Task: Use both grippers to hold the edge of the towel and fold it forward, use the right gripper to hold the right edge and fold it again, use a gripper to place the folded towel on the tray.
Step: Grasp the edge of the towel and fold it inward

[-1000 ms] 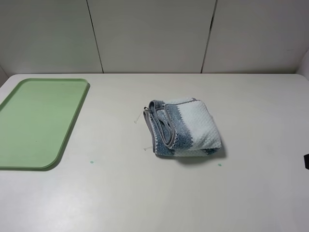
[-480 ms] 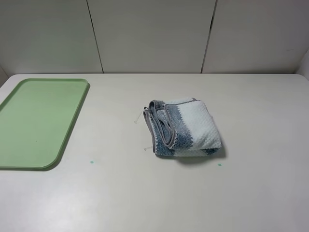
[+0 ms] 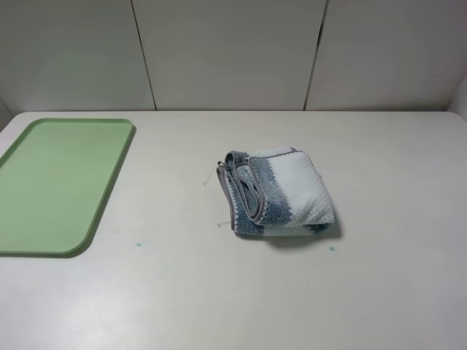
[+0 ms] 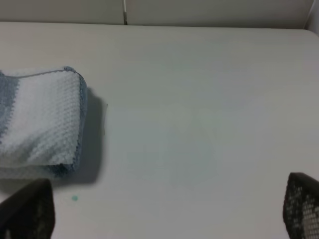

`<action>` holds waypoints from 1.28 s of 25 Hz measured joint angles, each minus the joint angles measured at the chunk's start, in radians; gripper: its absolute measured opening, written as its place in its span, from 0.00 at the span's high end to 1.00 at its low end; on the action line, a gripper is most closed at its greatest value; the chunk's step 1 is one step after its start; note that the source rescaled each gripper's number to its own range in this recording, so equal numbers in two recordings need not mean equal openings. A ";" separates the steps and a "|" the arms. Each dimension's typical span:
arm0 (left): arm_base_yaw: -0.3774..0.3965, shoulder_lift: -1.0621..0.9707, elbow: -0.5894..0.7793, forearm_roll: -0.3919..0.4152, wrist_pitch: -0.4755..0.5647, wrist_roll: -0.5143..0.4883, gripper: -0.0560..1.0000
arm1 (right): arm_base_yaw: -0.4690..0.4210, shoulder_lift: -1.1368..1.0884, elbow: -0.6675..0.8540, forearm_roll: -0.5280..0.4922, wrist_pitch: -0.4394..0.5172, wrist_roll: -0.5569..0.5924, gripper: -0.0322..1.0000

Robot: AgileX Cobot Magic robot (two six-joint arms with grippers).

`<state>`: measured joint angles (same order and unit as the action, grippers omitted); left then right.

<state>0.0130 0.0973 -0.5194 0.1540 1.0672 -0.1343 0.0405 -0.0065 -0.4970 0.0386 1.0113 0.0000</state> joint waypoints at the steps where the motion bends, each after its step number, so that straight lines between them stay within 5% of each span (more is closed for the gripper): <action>1: 0.000 0.000 0.000 0.000 0.000 0.000 0.01 | 0.000 0.000 0.000 0.000 0.000 0.000 0.00; 18: 0.000 0.000 0.000 0.094 0.000 0.000 0.01 | 0.000 0.000 0.000 0.000 -0.001 0.000 0.00; 32: 0.000 0.000 0.022 0.052 -0.004 0.011 0.01 | 0.000 0.000 0.000 0.000 0.000 0.000 0.00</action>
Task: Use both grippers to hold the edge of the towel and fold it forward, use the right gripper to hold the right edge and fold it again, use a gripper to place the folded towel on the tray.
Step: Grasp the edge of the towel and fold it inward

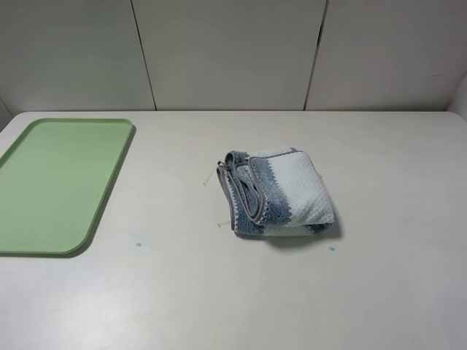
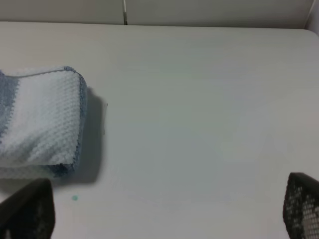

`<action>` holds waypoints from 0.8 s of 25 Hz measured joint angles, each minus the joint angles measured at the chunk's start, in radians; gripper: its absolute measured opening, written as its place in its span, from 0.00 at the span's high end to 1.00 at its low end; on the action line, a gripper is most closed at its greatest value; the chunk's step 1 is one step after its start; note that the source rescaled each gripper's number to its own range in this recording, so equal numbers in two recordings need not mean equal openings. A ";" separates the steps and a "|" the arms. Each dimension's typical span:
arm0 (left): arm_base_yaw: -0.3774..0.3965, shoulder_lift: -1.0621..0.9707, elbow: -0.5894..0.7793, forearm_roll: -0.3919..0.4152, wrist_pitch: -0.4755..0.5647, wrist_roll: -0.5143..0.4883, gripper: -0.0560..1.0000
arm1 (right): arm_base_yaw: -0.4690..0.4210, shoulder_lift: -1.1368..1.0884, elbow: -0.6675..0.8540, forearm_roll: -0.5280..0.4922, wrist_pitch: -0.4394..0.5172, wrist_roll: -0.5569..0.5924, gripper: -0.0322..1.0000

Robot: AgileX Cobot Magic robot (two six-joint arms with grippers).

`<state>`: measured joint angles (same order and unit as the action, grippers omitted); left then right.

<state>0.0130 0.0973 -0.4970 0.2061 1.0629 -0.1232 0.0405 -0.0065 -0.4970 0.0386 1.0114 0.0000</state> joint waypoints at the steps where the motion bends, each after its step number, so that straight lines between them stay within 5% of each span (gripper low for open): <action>1: 0.000 0.000 0.000 -0.015 0.000 0.010 0.01 | 0.000 0.000 0.000 0.000 0.000 0.000 0.00; 12: 0.000 0.009 0.000 -0.115 -0.003 0.010 0.01 | 0.000 0.000 0.000 0.000 0.000 0.000 0.00; 20: 0.000 0.210 -0.002 -0.255 -0.039 -0.020 0.01 | 0.000 0.000 0.000 0.000 -0.001 0.000 0.00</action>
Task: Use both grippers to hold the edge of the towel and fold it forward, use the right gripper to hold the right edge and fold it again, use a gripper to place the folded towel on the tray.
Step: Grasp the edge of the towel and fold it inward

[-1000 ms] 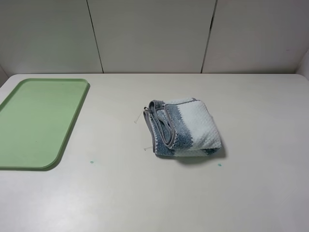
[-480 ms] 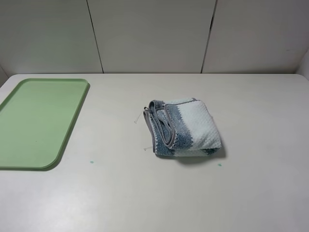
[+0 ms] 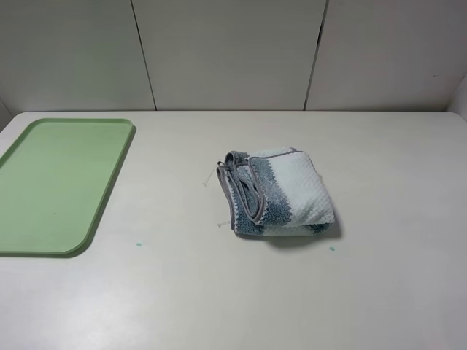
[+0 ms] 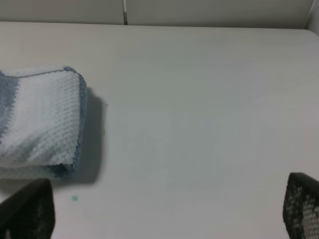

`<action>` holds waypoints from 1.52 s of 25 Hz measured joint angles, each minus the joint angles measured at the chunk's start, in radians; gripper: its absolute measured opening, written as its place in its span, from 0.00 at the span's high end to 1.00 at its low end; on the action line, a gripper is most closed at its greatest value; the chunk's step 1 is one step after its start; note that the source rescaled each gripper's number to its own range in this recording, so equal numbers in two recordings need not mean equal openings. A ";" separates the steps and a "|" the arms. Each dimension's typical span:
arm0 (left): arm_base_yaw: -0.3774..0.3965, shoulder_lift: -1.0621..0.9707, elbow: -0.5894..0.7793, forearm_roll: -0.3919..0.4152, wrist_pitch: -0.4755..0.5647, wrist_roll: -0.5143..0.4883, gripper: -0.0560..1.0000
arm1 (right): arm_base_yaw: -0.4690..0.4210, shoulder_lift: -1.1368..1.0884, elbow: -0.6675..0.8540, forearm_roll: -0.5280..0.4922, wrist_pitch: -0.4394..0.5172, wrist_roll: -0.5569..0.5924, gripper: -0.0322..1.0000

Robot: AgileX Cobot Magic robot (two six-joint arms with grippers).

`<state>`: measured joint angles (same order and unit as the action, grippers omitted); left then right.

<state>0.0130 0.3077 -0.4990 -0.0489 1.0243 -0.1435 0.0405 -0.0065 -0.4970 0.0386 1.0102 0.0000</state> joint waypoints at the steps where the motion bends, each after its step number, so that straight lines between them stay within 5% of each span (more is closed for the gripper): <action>1: 0.000 0.040 -0.003 -0.020 -0.016 0.000 0.01 | 0.000 0.000 0.000 0.000 0.000 0.000 0.00; 6: 0.000 0.231 -0.009 -0.181 -0.181 0.025 0.01 | 0.000 0.000 0.000 0.000 0.000 0.000 0.00; 14: -0.013 0.574 -0.009 -0.446 -0.361 0.224 0.01 | 0.000 0.000 0.000 0.000 0.000 0.000 0.00; 23: -0.251 0.864 -0.020 -0.555 -0.624 0.287 0.01 | 0.000 0.000 0.000 0.000 0.000 0.000 0.00; 32: -0.389 1.125 -0.165 -0.610 -0.674 0.338 0.01 | 0.000 0.000 0.000 0.000 0.001 0.000 0.00; 38: -0.458 1.264 -0.267 -0.766 -0.676 0.469 0.01 | 0.000 0.000 0.000 0.000 0.001 0.000 0.00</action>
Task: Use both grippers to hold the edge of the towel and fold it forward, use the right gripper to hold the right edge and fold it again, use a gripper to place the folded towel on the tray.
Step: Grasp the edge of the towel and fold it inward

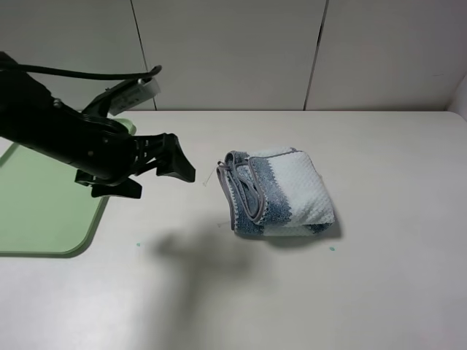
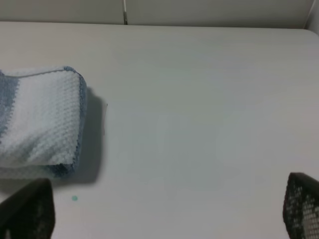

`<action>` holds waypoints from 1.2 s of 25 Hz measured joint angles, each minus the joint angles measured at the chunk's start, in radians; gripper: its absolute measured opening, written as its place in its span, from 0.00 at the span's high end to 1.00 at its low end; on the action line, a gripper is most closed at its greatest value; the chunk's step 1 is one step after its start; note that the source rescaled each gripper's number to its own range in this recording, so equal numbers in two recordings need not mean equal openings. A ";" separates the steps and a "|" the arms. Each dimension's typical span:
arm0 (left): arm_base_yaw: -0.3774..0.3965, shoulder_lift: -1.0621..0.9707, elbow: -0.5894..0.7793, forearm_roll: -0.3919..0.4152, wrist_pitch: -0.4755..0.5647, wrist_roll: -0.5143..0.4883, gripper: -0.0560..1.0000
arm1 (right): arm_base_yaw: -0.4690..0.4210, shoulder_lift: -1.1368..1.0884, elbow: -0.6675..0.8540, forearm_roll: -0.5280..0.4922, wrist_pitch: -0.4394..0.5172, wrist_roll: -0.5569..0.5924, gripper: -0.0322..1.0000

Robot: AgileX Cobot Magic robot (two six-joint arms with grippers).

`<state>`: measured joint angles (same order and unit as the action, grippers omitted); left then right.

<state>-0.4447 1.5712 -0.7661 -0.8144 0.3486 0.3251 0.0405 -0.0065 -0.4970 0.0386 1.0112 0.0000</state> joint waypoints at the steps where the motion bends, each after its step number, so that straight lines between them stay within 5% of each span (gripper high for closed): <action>1: -0.011 0.021 -0.013 -0.021 -0.001 0.022 0.01 | 0.000 0.000 0.000 0.000 0.000 0.000 0.00; 13: -0.097 0.203 -0.127 -0.056 -0.093 0.150 0.00 | 0.000 0.000 0.000 0.000 -0.001 0.000 0.00; 30: -0.181 0.415 -0.349 -0.074 -0.102 0.180 0.00 | 0.000 0.000 0.000 0.000 -0.001 0.000 0.00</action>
<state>-0.6252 1.9866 -1.1154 -0.8881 0.2467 0.5055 0.0405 -0.0065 -0.4970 0.0386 1.0101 0.0000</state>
